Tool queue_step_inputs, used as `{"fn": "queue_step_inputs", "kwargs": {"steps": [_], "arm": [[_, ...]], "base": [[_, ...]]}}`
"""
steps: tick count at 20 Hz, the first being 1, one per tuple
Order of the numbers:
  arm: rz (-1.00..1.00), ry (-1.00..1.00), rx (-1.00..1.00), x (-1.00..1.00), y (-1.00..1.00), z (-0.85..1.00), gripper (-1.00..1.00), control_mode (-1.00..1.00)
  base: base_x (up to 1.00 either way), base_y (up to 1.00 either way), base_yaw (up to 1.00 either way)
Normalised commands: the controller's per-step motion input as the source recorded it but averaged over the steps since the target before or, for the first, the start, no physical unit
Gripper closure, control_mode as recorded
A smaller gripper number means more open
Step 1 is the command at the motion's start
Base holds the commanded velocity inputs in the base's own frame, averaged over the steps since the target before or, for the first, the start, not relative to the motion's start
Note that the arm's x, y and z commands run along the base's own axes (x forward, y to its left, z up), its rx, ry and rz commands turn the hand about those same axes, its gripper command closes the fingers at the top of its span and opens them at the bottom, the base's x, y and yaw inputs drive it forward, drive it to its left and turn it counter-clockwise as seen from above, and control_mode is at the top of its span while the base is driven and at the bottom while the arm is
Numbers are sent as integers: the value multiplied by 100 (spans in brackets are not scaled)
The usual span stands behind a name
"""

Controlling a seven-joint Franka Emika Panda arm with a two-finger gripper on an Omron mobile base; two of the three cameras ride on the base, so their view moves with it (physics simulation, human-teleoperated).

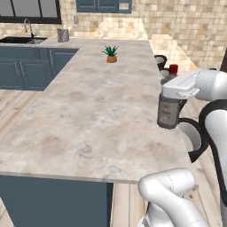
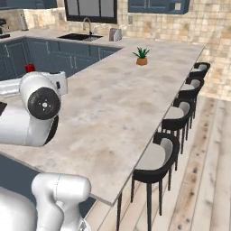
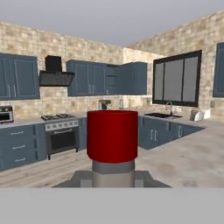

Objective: Get the candle and the liquor from the cabinet and move them to the dining counter.

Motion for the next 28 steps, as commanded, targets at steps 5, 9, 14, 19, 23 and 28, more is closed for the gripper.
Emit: {"fn": "queue_step_inputs", "kwargs": {"steps": [5, 9, 14, 19, 23, 28], "arm": [[32, 4, 8, 52, -71, -70, 100, -100], [30, 1, 10, 52, -73, -67, 100, -100], [20, 0, 4, 42, -29, -42, 100, -100], [5, 3, 0, 49, -3, -6, 100, -100], [1, 1, 0, 57, -2, -13, 100, -100], [0, 1, 0, 61, -12, -20, 100, -100]], "base": [[0, 0, 0], [0, 0, 0], [0, 0, 0], [0, 0, 0], [0, 0, 0], [0, 0, 0]]}}
